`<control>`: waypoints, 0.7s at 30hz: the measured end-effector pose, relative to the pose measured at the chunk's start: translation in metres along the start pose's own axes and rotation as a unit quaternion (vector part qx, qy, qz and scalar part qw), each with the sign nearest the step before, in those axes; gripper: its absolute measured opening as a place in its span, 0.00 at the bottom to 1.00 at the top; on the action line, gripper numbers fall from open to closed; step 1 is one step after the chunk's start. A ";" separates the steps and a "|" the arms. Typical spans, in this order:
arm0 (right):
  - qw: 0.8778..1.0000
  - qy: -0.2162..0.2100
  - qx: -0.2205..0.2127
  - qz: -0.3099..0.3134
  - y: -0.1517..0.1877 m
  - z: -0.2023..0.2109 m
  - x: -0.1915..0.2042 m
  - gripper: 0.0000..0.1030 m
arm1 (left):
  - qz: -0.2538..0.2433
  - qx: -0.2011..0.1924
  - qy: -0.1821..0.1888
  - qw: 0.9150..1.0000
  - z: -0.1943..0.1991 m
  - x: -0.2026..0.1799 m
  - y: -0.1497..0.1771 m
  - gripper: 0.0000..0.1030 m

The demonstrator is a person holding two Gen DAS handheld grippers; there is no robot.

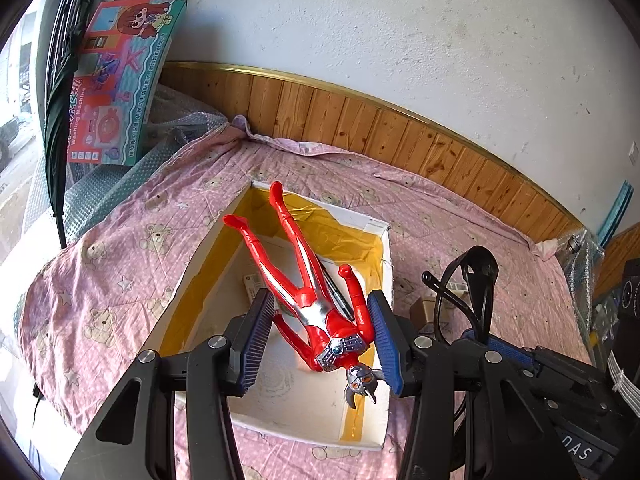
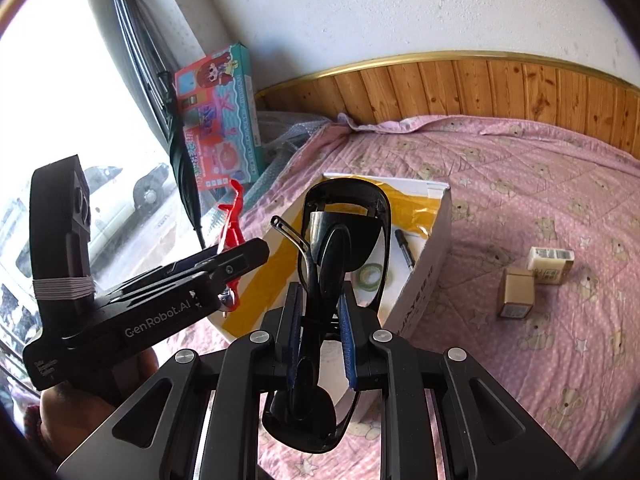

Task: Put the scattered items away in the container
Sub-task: 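Carry the red figure and black glasses with both tools over the cardboard box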

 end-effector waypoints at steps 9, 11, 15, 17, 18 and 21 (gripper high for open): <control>1.000 -0.006 0.012 -0.004 -0.029 -0.034 -0.008 0.18 | -0.015 0.028 -0.008 0.999 -0.039 0.014 -0.022 0.48; 1.000 -0.006 0.018 -0.008 -0.033 -0.044 -0.011 0.18 | -0.020 0.037 -0.010 0.999 -0.049 0.018 -0.027 0.48; 0.999 -0.017 0.039 -0.023 -0.037 -0.065 -0.017 0.18 | -0.025 0.055 -0.014 0.998 -0.070 0.029 -0.035 0.48; 0.998 -0.028 0.050 -0.032 -0.035 -0.073 -0.018 0.18 | -0.022 0.064 -0.015 0.998 -0.081 0.037 -0.040 0.48; 0.997 -0.030 0.054 -0.034 -0.034 -0.076 -0.018 0.18 | -0.021 0.070 -0.012 0.997 -0.087 0.040 -0.042 0.48; 0.997 -0.035 0.065 -0.038 -0.028 -0.086 -0.017 0.18 | -0.021 0.089 -0.004 0.996 -0.105 0.047 -0.048 0.48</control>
Point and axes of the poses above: each gripper's, at about its wrist camera, not at the fingertips, and z roughly against the way its jaws point, x to its left, y to its underside, the point moved 6 cm from there along -z, roughly the way its jaws point, and after that the axes turned 13 degrees about y, right-handed, at the moved point
